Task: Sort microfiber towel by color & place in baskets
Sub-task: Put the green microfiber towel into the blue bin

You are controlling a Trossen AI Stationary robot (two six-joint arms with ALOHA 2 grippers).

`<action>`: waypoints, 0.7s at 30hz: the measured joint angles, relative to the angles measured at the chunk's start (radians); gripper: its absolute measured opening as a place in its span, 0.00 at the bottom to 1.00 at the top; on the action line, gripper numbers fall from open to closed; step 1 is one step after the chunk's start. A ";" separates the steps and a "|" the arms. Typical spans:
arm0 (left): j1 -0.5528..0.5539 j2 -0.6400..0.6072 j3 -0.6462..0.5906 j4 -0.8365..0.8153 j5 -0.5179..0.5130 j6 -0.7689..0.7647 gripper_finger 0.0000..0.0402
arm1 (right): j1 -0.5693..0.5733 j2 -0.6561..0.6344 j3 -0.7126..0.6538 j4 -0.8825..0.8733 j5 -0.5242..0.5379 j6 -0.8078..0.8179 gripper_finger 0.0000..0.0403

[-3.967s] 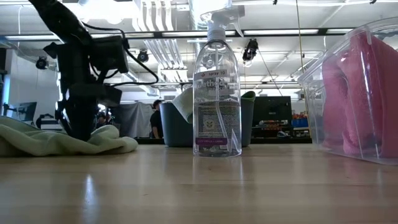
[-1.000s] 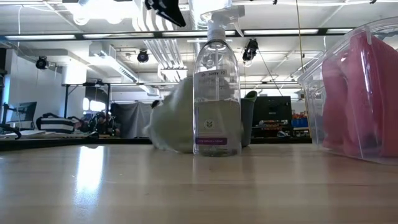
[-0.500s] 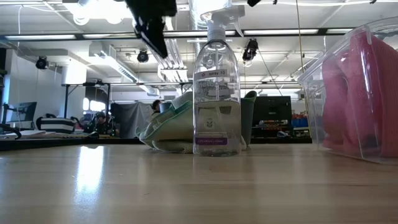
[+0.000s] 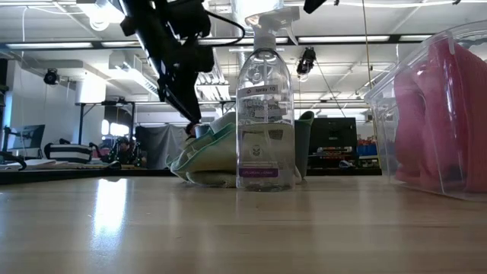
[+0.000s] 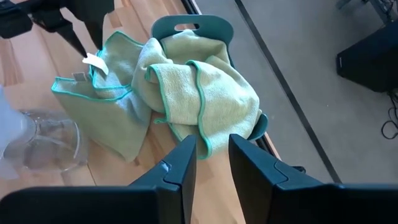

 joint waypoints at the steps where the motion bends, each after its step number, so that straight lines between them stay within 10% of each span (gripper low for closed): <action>1: 0.000 0.000 -0.010 0.013 0.008 -0.008 0.27 | 0.000 0.000 -0.001 0.000 0.000 0.000 0.21; 21: 0.000 0.195 0.013 0.062 0.156 -0.021 0.39 | 0.000 0.000 -0.014 0.001 0.000 0.005 0.20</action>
